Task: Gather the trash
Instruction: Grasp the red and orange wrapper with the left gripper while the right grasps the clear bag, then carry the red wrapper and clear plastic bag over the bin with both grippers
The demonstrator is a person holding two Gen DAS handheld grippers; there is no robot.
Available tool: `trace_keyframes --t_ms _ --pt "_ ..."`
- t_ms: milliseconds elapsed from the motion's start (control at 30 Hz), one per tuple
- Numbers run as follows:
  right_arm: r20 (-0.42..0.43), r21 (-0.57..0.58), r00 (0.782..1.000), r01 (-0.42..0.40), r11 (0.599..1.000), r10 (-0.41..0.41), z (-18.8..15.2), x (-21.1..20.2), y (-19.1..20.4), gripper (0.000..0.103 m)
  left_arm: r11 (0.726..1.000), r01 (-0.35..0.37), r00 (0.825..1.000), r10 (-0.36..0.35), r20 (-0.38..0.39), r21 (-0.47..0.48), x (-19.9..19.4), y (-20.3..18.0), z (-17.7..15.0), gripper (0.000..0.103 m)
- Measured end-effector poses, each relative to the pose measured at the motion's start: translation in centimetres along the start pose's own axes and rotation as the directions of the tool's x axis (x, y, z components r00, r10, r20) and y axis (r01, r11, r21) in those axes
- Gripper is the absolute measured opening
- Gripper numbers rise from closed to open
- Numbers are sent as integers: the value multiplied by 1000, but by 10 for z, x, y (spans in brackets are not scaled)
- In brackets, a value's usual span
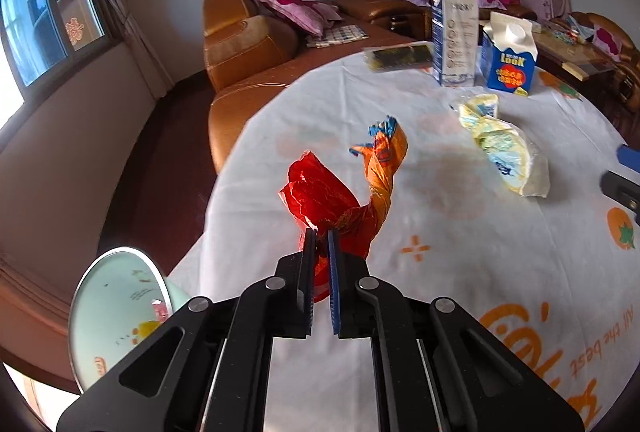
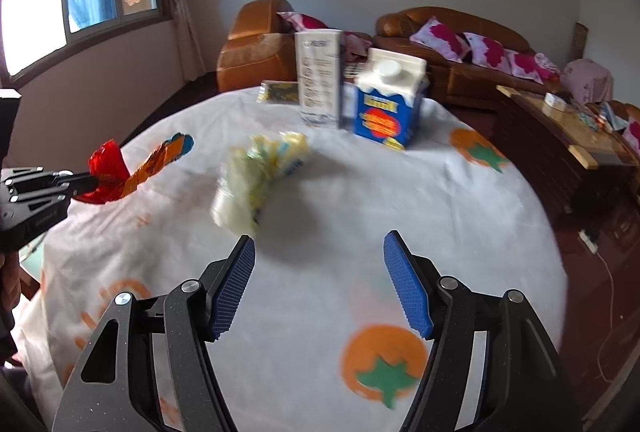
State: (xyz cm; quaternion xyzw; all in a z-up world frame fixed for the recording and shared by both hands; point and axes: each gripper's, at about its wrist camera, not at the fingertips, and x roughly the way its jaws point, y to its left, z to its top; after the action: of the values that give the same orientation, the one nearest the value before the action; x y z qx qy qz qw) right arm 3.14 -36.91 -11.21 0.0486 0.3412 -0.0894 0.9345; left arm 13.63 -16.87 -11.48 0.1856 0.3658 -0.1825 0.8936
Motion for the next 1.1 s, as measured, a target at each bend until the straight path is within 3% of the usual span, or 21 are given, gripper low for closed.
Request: trace_keyframes --t_ms 133,233,300,333,433,700,1100 --pt "-38 -19 997 -70 997 69 20 30 31 67 999 -34 999 35 28 -19 -15 24 -7 6" --pt "-75 -22 995 -70 997 68 26 54 41 66 998 -48 998 48 30 -28 -22 39 -15 6" --pt "-115 11 989 -97 995 97 26 70 39 52 998 -54 998 55 27 -32 -25 48 -21 6" --pt "-142 23 983 -114 993 116 25 77 39 33 998 -58 998 59 27 -36 -26 53 -24 6" --pt "-127 4 983 -131 991 131 26 72 42 25 995 -82 996 83 31 -48 -33 71 -32 6" --pt "-58 -109 978 -207 972 202 39 46 84 21 988 -143 988 146 41 -64 -55 105 -50 6" --pt "-17 -285 938 -338 897 347 48 25 173 21 970 -218 975 222 24 -112 -83 146 -78 6"
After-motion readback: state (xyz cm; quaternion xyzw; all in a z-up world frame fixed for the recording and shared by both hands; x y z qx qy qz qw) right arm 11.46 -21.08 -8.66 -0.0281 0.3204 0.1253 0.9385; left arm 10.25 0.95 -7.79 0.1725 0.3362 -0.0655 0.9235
